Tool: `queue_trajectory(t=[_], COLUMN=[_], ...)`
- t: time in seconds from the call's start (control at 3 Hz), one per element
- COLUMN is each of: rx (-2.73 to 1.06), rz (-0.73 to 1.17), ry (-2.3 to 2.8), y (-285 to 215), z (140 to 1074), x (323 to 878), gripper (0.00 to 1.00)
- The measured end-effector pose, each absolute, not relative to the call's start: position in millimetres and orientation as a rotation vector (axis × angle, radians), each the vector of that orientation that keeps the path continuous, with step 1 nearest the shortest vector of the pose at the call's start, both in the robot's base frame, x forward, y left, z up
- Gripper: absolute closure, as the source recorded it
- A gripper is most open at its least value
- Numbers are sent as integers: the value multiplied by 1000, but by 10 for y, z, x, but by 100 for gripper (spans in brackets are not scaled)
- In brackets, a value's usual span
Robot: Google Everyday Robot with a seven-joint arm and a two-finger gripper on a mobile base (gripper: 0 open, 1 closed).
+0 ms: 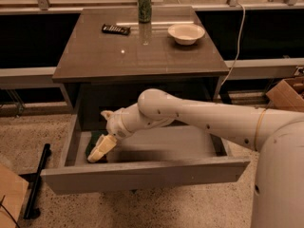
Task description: Pick sponge from top drawer and place on counter
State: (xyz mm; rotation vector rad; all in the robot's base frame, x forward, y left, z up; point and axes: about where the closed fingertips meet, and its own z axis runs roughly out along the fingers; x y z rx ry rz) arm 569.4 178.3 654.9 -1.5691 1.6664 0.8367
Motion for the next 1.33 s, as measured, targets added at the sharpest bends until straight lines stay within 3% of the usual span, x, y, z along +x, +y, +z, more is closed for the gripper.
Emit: queue_trajectory(t=[0.67, 1.0, 1.33], rx=[-1514, -1476, -1455], rz=[805, 806, 787], ry=[1751, 1793, 1807], y=[2026, 1995, 1934], z=[6159, 6053, 6072], x=[5644, 5638, 5654], gripper=[0, 17, 40])
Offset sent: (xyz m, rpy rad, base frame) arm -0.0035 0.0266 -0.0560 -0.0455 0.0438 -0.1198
